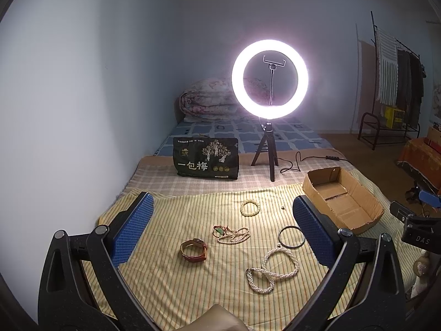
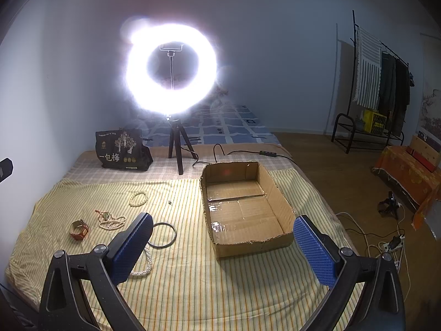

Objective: Organize jewelry

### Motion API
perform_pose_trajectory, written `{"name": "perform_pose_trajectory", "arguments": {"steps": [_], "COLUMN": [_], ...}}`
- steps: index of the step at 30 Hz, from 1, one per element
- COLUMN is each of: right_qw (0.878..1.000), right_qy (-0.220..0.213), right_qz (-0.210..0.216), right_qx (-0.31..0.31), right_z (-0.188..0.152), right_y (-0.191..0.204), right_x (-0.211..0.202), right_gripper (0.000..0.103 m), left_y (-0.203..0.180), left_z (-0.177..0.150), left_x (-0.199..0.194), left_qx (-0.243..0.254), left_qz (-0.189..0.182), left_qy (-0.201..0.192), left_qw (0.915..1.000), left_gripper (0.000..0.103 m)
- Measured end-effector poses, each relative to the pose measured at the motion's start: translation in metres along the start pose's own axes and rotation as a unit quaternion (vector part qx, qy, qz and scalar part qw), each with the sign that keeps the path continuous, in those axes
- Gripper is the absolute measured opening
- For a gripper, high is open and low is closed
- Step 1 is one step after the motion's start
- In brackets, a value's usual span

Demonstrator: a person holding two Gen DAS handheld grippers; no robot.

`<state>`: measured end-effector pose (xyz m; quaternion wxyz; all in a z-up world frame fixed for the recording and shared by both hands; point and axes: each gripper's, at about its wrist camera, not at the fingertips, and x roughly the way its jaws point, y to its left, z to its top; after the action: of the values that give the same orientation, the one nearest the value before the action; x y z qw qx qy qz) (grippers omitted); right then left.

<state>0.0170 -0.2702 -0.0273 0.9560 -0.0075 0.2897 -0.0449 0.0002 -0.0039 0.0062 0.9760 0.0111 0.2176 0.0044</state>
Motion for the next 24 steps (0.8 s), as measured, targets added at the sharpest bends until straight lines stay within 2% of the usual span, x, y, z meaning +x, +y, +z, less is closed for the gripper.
{"name": "perform_pose_trajectory", "arguments": {"steps": [24], "right_qw": [1.000], "right_qy": [0.002], "right_qz": [0.002], "right_qx": [0.002], "right_z": [0.0003], "right_y": [0.0007], "right_x": [0.0012], "right_gripper": [0.103], "left_y": [-0.0004], "left_z": [-0.0010], "left_x": [-0.0005], "left_qx": [0.000], "left_qz": [0.000], "left_qy": [-0.004], "left_qw": [1.0000], "left_gripper": [0.103]}}
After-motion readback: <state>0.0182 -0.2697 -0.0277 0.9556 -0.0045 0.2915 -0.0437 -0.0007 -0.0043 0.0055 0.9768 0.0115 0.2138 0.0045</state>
